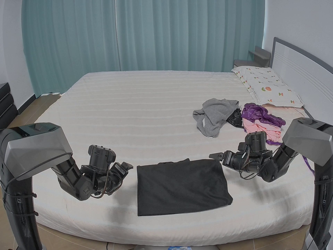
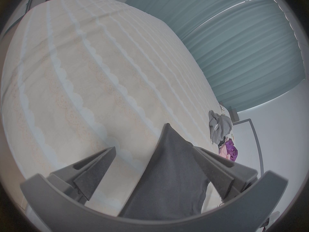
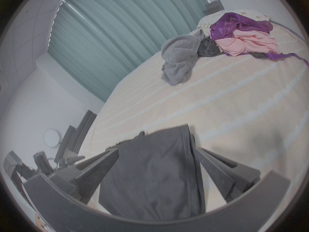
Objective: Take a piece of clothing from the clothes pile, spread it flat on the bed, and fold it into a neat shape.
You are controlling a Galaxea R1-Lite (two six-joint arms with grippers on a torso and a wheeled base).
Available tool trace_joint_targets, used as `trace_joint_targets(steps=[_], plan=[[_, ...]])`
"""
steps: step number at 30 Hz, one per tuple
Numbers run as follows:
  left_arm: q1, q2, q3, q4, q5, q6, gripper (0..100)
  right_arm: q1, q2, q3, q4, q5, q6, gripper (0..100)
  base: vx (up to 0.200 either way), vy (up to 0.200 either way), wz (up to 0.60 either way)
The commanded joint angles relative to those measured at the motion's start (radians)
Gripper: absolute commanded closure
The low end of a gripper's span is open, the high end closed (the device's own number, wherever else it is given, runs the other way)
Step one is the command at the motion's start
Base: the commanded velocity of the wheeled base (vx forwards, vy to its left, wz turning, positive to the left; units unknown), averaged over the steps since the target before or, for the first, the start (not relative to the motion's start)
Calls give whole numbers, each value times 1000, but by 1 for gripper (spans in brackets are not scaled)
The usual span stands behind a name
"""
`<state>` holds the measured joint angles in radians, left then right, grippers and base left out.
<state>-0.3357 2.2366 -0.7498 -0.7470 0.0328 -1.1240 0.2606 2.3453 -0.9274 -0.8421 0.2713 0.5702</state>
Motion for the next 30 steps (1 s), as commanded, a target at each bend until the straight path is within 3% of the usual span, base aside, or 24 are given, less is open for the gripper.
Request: trace_joint_targets(steps=[1,20,21,30], plan=[[-2,1,1,-2,1,4,0,-17,212,-268,71,-12,112,0,0,0,0],[-3,3,0,-2,7,1,0,-15,246,-343,115,-18,132,0,0,0,0],[-3,3,0,-2,7,1,0,-15,246,-344,117,-18,132,100,0,0,0],[-14,15,-3,-3,15,9,0,-29,244,-346,113,-21,138,100,0,0,0]])
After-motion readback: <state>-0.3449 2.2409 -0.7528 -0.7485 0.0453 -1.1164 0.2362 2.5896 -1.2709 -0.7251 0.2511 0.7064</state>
